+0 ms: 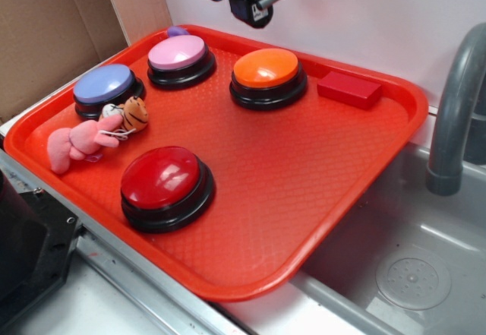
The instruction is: Push the orange button.
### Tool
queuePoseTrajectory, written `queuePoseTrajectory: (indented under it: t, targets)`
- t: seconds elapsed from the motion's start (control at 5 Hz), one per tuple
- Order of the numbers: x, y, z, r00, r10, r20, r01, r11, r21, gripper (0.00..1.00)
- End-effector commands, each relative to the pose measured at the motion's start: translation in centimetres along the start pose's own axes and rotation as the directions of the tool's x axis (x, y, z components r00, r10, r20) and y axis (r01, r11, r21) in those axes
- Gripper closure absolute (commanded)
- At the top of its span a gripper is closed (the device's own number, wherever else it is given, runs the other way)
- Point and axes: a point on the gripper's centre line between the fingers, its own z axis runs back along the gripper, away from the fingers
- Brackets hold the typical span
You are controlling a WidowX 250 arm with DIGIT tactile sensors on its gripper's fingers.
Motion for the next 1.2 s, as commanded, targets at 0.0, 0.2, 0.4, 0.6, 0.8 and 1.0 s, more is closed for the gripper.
queuePoseTrajectory:
  t: [0.0, 0.2, 0.4, 0.6, 0.8, 1.0]
  targets:
    - [0.4, -0.2, 4.4, 0.998, -0.044, 0.036, 0.044, 0.999, 0.011, 0.0]
    - [0.2, -0.5, 5.1, 0.997, -0.067, 0.039, 0.068, 0.997, -0.024, 0.0]
    - [0.4, -1.2, 5.7, 0.996, -0.082, 0.037, 0.084, 0.995, -0.055, 0.0]
    - [0.5, -2.2, 6.6, 0.995, -0.093, 0.045, 0.096, 0.994, -0.051, 0.0]
    - [0.6, -2.7, 7.1, 0.991, -0.106, 0.082, 0.106, 0.994, -0.005, 0.0]
    - [0.6, -2.7, 7.1, 0.99, -0.138, 0.025, 0.138, 0.99, 0.0, 0.0]
